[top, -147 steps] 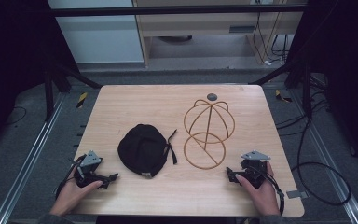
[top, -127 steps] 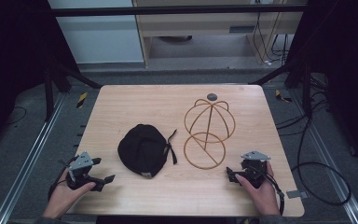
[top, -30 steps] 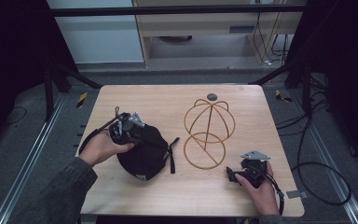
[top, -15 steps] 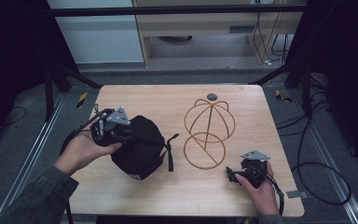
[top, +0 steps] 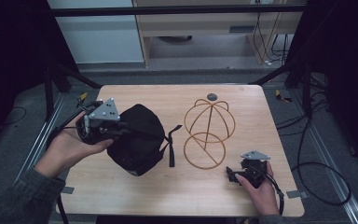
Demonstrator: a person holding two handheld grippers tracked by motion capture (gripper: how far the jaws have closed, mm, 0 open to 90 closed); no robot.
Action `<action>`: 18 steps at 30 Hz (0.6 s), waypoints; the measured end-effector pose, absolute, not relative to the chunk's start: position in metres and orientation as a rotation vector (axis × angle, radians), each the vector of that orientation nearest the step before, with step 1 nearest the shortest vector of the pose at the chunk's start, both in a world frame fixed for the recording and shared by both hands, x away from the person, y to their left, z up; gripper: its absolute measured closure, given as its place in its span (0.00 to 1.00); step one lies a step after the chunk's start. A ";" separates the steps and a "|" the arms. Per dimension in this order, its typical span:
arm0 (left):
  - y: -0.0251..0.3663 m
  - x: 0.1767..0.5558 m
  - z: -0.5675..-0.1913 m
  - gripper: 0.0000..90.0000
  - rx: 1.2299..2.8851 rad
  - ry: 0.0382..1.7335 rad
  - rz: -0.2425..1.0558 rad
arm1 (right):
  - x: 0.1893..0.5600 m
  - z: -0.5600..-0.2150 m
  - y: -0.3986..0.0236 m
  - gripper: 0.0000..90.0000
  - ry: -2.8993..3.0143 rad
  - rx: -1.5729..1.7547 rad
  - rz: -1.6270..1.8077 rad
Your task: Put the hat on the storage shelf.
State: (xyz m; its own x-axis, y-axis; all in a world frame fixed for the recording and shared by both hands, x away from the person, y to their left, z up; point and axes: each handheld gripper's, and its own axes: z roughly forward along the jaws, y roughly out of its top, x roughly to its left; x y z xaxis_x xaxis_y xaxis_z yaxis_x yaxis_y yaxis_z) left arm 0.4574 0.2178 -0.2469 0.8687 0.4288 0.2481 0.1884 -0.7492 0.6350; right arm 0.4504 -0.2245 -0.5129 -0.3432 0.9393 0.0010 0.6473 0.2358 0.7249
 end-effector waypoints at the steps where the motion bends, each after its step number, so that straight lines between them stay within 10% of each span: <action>1: 0.218 0.457 -0.247 0.85 2.415 0.445 0.509 | 0.451 -0.513 -0.225 0.01 2.076 1.445 0.890; 18: 0.205 0.445 -0.196 0.85 2.294 0.366 0.576 | 0.450 -0.513 -0.225 0.01 2.076 1.452 0.892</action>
